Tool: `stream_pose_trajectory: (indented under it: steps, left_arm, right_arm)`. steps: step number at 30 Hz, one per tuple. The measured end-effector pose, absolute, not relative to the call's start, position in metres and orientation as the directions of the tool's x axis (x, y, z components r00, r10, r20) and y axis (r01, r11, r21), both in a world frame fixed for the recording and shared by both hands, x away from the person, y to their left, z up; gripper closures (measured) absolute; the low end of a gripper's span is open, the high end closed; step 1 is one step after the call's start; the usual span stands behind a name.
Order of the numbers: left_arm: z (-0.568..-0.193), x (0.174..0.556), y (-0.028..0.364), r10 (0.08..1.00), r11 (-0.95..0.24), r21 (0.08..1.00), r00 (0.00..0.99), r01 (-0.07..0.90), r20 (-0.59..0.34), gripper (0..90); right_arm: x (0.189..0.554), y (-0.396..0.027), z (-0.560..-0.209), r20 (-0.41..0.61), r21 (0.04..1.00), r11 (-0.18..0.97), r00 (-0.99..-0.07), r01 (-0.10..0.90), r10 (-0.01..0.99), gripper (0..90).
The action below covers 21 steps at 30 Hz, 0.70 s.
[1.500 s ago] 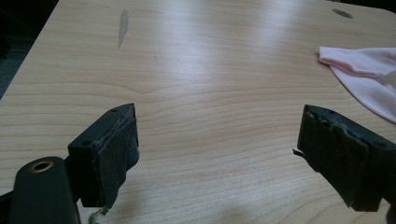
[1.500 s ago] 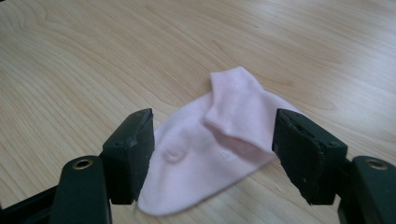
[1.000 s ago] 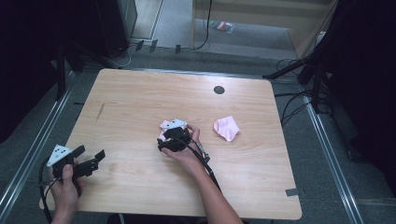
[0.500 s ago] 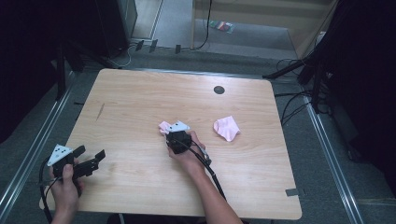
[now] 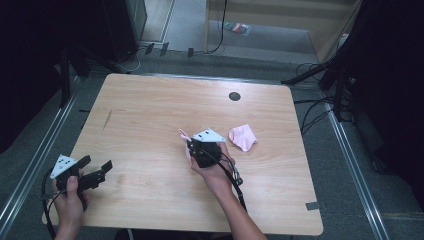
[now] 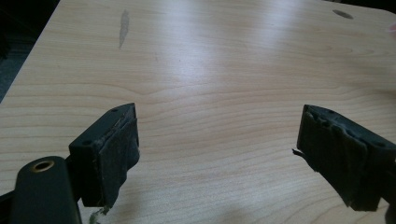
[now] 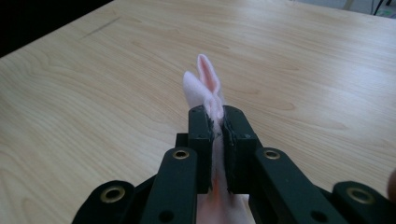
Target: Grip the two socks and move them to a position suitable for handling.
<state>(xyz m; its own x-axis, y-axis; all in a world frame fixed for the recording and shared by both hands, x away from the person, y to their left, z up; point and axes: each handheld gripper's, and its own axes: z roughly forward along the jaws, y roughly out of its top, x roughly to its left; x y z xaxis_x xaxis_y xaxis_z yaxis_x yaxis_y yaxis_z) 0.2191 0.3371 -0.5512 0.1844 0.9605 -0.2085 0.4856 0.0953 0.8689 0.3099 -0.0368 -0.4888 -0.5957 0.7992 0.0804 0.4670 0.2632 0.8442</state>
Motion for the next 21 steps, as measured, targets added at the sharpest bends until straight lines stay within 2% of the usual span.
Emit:
stream_pose_trajectory:
  steps: [10,19,21]
  left_arm:
    - [-0.550,0.219,0.333,0.964,0.051,0.872,0.202,0.487,-0.170,13.1]
    - [-0.546,0.218,0.328,0.965,0.032,0.877,0.214,0.479,-0.152,13.2]
    - [-0.544,0.217,0.325,0.959,0.047,0.880,0.224,0.473,-0.172,13.1]
  right_arm:
    - [0.270,-0.074,-0.472,0.085,0.849,0.231,-0.554,0.475,0.828,83.5]
    - [0.239,-0.090,-0.498,0.089,0.810,0.244,-0.522,0.533,0.848,83.3]
    - [0.234,-0.089,-0.508,0.092,0.799,0.243,-0.511,0.550,0.855,83.3]
